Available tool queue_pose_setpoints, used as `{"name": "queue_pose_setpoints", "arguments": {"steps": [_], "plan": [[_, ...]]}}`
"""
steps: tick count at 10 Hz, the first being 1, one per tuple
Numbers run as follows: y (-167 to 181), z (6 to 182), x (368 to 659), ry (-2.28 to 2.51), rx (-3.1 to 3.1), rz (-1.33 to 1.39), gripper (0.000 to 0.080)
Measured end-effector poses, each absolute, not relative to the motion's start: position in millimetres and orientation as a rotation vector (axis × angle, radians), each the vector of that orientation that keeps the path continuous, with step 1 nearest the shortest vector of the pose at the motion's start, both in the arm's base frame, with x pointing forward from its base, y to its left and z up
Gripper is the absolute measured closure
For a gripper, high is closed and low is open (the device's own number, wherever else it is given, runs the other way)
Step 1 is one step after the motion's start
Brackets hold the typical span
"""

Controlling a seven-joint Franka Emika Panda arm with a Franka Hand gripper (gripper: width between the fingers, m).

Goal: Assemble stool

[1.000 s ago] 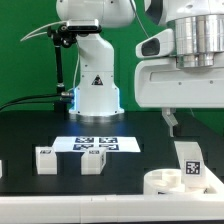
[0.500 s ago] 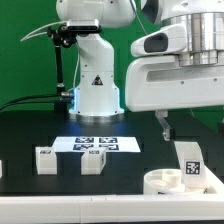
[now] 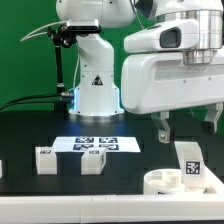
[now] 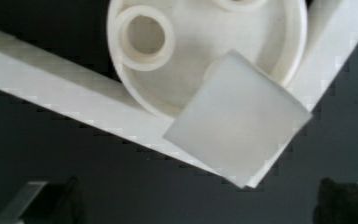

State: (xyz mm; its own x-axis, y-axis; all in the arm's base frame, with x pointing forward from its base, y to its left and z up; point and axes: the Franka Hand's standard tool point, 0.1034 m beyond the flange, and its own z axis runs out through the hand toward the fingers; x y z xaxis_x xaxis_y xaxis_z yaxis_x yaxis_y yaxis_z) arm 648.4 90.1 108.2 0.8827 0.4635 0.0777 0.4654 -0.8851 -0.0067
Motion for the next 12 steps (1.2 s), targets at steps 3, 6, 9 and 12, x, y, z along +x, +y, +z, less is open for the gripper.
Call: {"name": "queue_pose_setpoints", "arguments": {"steps": [3,6,9,12], "plan": [[109.8,97.5,646.5,-1.496,-2.827,0.039,0.0151],[106.9,96.6,648.4,-1.748,-2.69,0.056,0.0151],[108.8,81.0,642.3,-1.876,-2.595,0.101,0.0151],[113.3,63.3,637.1,-1.785,-2.645,0.136,0.0178]]}}
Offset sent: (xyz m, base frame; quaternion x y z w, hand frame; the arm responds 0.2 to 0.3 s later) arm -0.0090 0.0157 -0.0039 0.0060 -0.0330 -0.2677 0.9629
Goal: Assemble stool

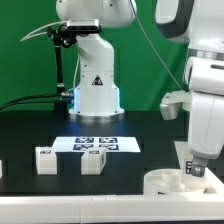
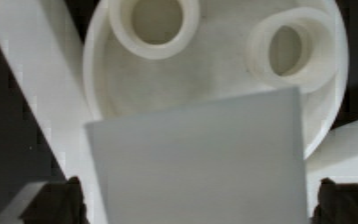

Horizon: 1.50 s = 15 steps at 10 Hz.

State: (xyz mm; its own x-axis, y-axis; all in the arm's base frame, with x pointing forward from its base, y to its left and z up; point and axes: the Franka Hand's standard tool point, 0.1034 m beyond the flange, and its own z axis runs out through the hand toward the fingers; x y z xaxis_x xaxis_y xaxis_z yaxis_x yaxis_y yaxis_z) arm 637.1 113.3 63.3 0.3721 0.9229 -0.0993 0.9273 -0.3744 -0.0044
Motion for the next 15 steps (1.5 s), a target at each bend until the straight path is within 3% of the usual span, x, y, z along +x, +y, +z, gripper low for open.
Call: {"name": "queue_pose_setpoints", "arguments": {"steps": [1,2,3,8,12,15], "plan": [[112.8,62.4,636.6,1.699,2.577,-0.133,0.0178],[112.4,62.1,636.5,1.684,2.586,-0.133,0.035],[112.1,61.9,636.4,1.624,2.622,-0.132,0.0464],[102.9,61.2,643.0,0.857,2.968,-0.018,0.0464],[107.4,59.9,644.9,-0.239,3.17,-0.036,0.0463],[106.0,59.5,645.5,-0.55,3.15,-0.048,0.0463]]}}
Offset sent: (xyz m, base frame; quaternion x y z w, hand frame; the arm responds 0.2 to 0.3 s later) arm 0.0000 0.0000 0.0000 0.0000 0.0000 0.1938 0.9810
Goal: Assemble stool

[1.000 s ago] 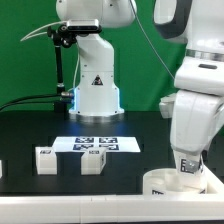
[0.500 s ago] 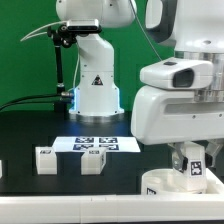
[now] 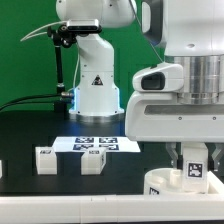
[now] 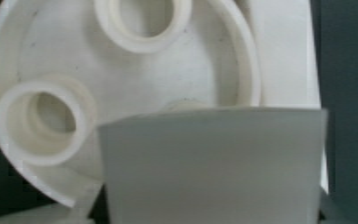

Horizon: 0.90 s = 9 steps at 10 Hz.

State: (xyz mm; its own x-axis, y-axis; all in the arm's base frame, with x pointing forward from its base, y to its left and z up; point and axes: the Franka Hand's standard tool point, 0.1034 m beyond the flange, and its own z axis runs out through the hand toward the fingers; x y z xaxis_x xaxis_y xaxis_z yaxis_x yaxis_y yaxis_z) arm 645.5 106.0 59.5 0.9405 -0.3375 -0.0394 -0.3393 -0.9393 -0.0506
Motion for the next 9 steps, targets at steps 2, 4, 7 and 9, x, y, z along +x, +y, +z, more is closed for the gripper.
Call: {"name": "queue_pose_setpoints", "arguments": {"steps": [2,4,7,9], "plan": [[106.3,59.4,645.5,0.74,-2.995,0.053,0.0463],[106.9,60.1,644.5,1.08,-2.885,0.024,0.0463],[111.8,59.1,639.5,1.816,-2.441,0.024,0.0462],[105.4,59.3,640.5,2.049,-2.15,0.029,0.0462]]}}
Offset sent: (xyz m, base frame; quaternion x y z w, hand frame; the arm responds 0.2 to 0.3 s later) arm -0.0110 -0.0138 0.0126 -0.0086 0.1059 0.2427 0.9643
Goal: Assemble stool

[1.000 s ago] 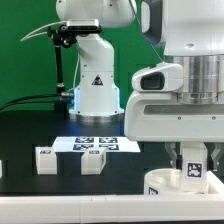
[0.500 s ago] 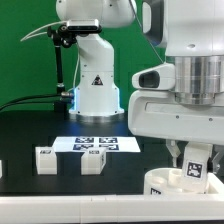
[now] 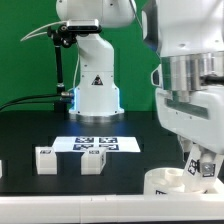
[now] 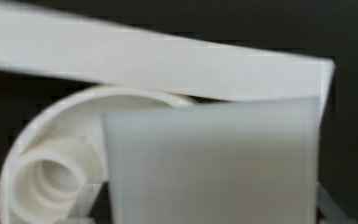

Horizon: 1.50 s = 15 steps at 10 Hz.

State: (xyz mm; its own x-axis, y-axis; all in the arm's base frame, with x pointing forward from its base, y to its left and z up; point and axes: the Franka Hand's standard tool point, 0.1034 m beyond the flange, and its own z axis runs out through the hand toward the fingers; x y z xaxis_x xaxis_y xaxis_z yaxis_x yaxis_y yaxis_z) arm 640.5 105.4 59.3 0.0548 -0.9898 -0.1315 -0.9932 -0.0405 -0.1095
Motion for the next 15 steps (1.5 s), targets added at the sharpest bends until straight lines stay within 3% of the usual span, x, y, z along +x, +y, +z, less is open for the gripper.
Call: {"name": "queue_pose_setpoints", "arguments": {"steps": [9,15], "plan": [[112.3,60.8,637.7,2.618,-1.265,0.142,0.0462],[114.3,60.0,634.6,2.592,-1.307,0.102,0.0458]]}}
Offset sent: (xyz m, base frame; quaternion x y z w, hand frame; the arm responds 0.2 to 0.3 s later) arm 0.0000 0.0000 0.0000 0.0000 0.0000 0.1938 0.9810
